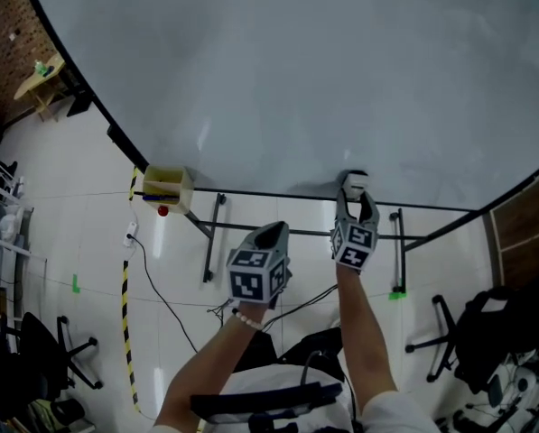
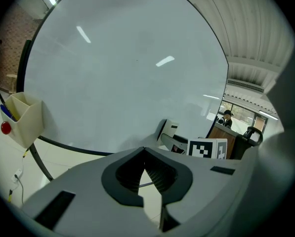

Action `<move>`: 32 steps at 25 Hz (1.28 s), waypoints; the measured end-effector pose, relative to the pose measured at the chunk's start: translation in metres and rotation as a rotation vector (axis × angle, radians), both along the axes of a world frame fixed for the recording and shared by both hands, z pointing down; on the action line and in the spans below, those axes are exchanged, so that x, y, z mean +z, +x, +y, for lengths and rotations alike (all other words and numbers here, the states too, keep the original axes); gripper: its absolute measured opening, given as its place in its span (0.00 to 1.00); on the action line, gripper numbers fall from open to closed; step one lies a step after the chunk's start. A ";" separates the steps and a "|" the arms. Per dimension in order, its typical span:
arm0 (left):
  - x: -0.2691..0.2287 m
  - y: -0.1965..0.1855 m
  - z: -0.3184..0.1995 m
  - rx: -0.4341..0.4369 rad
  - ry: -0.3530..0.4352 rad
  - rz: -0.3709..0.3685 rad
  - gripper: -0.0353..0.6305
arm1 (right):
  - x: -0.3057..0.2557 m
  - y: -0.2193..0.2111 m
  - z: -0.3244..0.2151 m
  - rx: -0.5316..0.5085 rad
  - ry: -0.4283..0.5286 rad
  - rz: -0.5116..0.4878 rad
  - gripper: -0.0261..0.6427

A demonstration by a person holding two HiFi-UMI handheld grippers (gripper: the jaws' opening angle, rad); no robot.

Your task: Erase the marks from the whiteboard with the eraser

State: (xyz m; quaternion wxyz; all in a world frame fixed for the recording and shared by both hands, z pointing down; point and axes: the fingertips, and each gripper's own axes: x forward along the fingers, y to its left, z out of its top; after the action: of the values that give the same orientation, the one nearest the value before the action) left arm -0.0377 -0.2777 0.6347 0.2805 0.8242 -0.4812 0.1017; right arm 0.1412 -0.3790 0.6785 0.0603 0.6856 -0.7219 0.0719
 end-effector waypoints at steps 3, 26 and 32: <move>0.003 -0.033 0.001 -0.006 -0.002 -0.004 0.03 | 0.007 -0.042 -0.003 -0.013 -0.006 -0.006 0.42; 0.029 -0.232 0.007 -0.150 -0.021 -0.028 0.03 | 0.047 -0.356 -0.018 -0.250 -0.081 -0.092 0.42; 0.036 -0.255 0.007 -0.172 -0.028 -0.033 0.03 | 0.057 -0.386 -0.022 -0.259 -0.086 -0.112 0.42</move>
State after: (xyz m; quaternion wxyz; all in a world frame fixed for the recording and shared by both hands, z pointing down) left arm -0.2924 -0.2703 0.6706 0.2915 0.7741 -0.5534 0.0976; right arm -0.2446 -0.4006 0.7356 0.0578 0.5785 -0.8028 0.1325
